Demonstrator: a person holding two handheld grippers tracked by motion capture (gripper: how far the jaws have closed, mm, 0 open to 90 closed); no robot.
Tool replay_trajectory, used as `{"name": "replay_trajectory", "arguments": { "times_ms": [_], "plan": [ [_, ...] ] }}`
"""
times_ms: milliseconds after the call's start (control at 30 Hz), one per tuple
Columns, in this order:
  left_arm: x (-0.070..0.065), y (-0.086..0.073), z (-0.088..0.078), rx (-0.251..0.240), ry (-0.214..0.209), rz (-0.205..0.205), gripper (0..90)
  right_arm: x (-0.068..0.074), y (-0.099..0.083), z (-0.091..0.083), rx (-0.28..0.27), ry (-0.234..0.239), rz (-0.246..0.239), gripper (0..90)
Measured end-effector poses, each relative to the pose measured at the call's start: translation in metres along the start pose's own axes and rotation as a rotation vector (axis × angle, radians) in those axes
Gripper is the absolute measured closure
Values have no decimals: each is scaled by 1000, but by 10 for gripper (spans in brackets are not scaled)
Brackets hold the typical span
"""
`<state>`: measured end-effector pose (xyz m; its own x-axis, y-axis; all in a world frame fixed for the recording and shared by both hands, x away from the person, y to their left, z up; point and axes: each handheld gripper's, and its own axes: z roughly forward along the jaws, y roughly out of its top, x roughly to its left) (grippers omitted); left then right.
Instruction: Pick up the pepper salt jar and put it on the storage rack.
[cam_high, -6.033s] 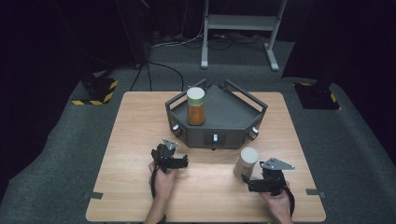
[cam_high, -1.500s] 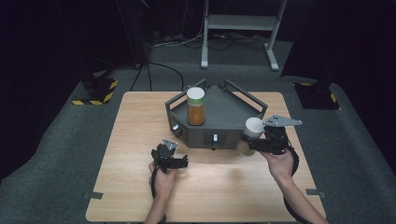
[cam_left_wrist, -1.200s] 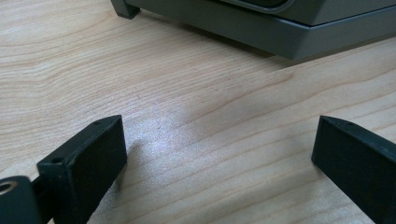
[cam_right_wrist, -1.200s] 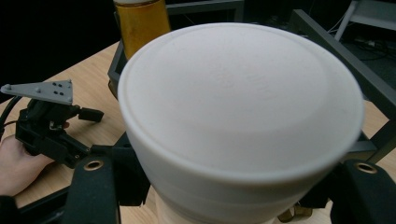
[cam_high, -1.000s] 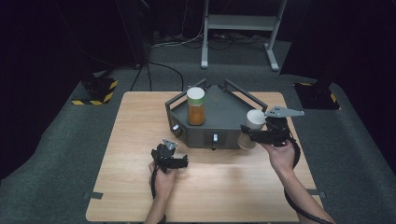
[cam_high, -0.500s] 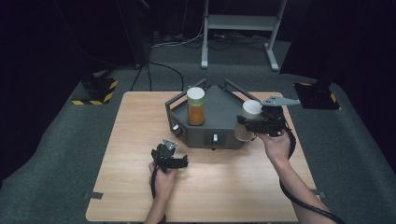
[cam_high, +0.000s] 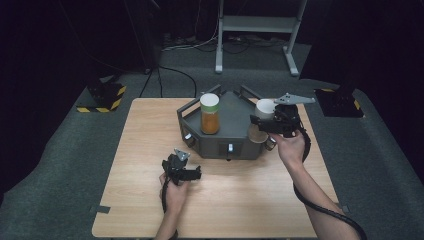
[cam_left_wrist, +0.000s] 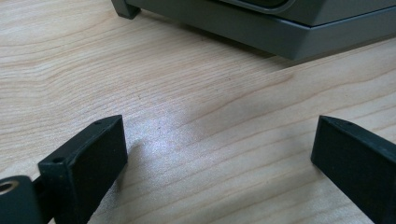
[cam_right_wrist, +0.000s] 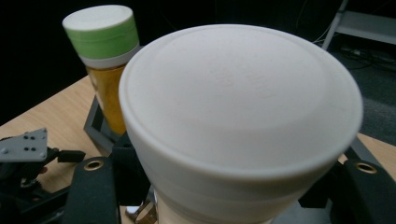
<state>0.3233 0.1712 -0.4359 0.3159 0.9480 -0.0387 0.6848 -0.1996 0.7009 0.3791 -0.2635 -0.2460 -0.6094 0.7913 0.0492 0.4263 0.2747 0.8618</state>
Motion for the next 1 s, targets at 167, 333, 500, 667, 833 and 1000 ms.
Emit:
{"name": "replay_trajectory", "arguments": {
  "times_ms": [167,333,500,667,833,1000],
  "plan": [
    [0,0,0,0,0,0,35,0,4,8,-2,-28,12,349],
    [0,0,0,-1,0,0,36,-1,7,18,6,-53,23,349],
    [0,0,0,-1,0,0,36,-1,8,28,16,-73,40,349],
    [0,0,0,0,0,2,36,-1,6,37,26,-89,50,349],
    [0,0,0,0,0,1,36,-1,4,43,39,-103,58,349],
    [0,0,0,0,-1,0,36,-3,0,44,34,-106,58,349]
  ]
}}
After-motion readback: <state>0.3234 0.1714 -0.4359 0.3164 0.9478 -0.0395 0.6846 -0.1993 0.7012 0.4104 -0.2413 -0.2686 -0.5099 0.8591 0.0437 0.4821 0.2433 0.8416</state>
